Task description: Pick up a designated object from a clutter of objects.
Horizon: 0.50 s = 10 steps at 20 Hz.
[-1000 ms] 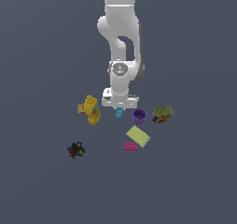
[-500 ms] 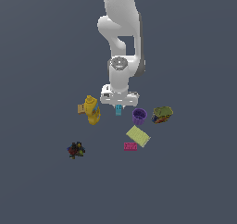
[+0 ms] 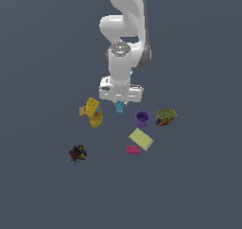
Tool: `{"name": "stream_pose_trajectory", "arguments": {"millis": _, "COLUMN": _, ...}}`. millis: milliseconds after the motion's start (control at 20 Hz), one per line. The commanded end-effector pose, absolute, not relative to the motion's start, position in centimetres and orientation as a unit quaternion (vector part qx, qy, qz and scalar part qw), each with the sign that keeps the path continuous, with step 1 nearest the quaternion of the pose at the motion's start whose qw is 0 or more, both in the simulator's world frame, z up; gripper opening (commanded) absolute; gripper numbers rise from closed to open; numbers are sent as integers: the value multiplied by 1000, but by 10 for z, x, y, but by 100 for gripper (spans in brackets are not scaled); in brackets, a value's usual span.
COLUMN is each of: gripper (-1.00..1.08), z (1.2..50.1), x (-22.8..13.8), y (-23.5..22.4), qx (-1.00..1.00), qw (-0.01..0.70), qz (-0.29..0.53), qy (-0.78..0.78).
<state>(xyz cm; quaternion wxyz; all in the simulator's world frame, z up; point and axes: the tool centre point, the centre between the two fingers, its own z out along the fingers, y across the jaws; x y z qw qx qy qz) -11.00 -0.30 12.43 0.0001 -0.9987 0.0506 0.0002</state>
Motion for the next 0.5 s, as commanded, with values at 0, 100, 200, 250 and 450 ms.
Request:
{"name": "stream_pose_trajectory", "arguments": {"millis": 0, "gripper": -100, "z": 146, "x": -105, "y": -5, "qx": -999, "qw": 0, "qz": 0, "qy": 51}}
{"name": "stream_pose_trajectory", "arguments": {"millis": 100, "gripper": -100, "z": 162, "x": -102, "y": -6, "qx": -999, "qw": 0, "qz": 0, "qy": 51}}
{"name": "stream_pose_trajectory", "arguments": {"millis": 200, "gripper": -100, "z": 179, "x": -98, "y": -8, "qx": -999, "qw": 0, "qz": 0, "qy": 51}}
{"name": "stream_pose_trajectory", "arguments": {"millis": 250, "gripper": -100, "z": 187, "x": -96, "y": -8, "qx": -999, "qw": 0, "qz": 0, "qy": 51}}
{"name": "stream_pose_trajectory", "arguments": {"millis": 450, "gripper": -100, "z": 222, "x": -87, "y": -12, "qx": -999, "qw": 0, "qz": 0, "qy": 51}}
